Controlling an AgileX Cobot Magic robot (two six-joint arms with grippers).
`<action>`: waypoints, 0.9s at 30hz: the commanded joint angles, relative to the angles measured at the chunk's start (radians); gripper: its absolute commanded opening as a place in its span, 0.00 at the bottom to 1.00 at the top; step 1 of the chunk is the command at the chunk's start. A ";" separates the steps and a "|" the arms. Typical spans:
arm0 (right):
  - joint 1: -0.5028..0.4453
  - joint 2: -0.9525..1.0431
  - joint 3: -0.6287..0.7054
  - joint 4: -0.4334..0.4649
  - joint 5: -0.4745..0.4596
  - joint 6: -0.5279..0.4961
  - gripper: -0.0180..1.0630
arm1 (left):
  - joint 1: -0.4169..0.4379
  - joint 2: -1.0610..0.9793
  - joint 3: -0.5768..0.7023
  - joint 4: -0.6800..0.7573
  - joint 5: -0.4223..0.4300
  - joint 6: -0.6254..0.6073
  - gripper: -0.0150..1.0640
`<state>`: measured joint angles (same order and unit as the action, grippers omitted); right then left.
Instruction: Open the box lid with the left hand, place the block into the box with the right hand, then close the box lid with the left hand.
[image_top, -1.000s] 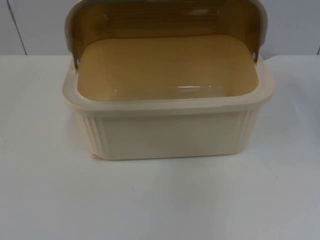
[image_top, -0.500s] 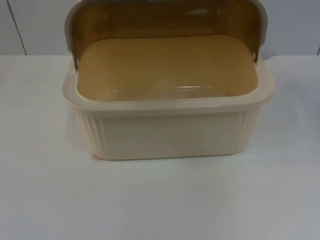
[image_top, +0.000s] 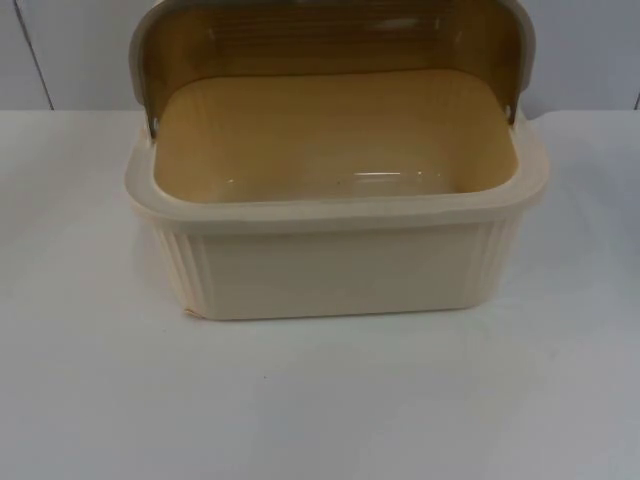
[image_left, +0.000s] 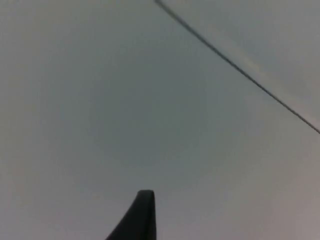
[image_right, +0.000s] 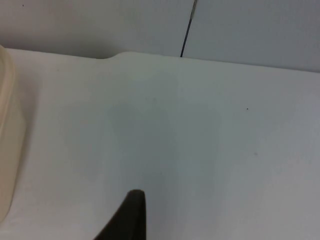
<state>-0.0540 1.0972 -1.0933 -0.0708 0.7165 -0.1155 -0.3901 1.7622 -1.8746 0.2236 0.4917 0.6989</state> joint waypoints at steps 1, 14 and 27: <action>-0.005 -0.008 -0.008 0.003 -0.004 -0.007 0.99 | -0.021 0.020 -0.007 -0.017 -0.022 0.056 0.96; -0.003 -0.008 -0.008 0.005 -0.016 -0.007 0.99 | -0.041 0.134 -0.007 -0.310 0.050 0.334 0.91; -0.003 -0.008 -0.008 0.013 -0.020 -0.005 0.99 | -0.038 0.185 -0.007 -0.522 0.070 0.506 0.66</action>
<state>-0.0540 1.0972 -1.0933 -0.0638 0.7082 -0.1155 -0.4265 1.9444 -1.8746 -0.2759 0.5881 1.2003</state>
